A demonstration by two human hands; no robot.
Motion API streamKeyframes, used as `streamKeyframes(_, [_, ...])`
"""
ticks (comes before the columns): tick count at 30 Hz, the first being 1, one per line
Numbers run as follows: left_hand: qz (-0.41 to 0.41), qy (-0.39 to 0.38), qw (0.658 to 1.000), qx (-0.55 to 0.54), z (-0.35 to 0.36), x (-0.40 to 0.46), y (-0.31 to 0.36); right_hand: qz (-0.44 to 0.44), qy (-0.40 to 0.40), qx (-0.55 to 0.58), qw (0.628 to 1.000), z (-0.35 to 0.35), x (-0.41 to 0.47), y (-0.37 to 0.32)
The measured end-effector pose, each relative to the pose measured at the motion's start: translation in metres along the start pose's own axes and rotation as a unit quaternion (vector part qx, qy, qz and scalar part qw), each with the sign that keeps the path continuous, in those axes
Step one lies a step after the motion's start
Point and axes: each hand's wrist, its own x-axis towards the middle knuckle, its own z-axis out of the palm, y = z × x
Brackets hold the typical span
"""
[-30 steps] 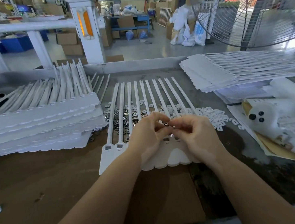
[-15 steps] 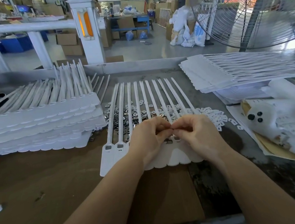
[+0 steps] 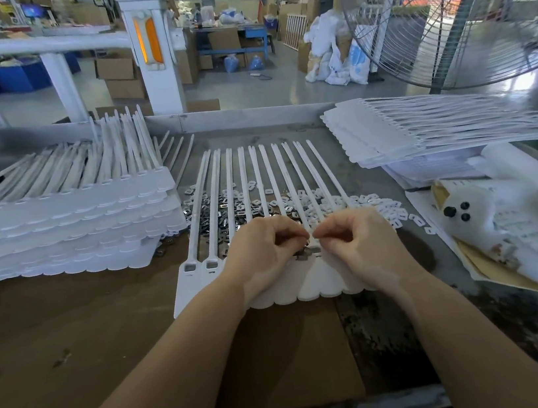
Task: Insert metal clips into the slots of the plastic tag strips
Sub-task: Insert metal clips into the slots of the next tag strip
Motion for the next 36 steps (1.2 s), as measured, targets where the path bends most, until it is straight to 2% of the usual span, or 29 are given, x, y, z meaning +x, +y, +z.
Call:
streamKeyframes(4, [0.0, 0.001, 1.0, 0.008, -0.001, 0.001, 0.001, -0.017, -0.016, -0.026, 0.999, 0.001, -0.002, -0.001])
streamKeyframes(10, [-0.013, 0.002, 1.0, 0.0, -0.001, -0.001, 0.001, -0.035, 0.004, -0.083, 0.996, 0.012, -0.002, -0.001])
streamKeyframes(17, [-0.01, 0.002, 1.0, 0.011, -0.001, -0.001, 0.003, -0.016, -0.009, -0.017, 1.0, 0.009, -0.002, -0.001])
streamKeyframes(22, [-0.018, 0.005, 1.0, -0.004, 0.001, -0.001, 0.002, 0.007, 0.02, 0.027, 0.999, -0.001, 0.002, 0.003])
streamKeyframes(32, [-0.021, 0.0, 1.0, 0.004, 0.0, -0.001, 0.003, 0.002, 0.053, -0.054, 0.997, -0.009, 0.0, 0.012])
streamKeyframes(36, [-0.017, 0.004, 1.0, 0.003, 0.0, -0.002, 0.004, 0.003, 0.068, -0.037, 0.997, -0.009, -0.001, 0.011])
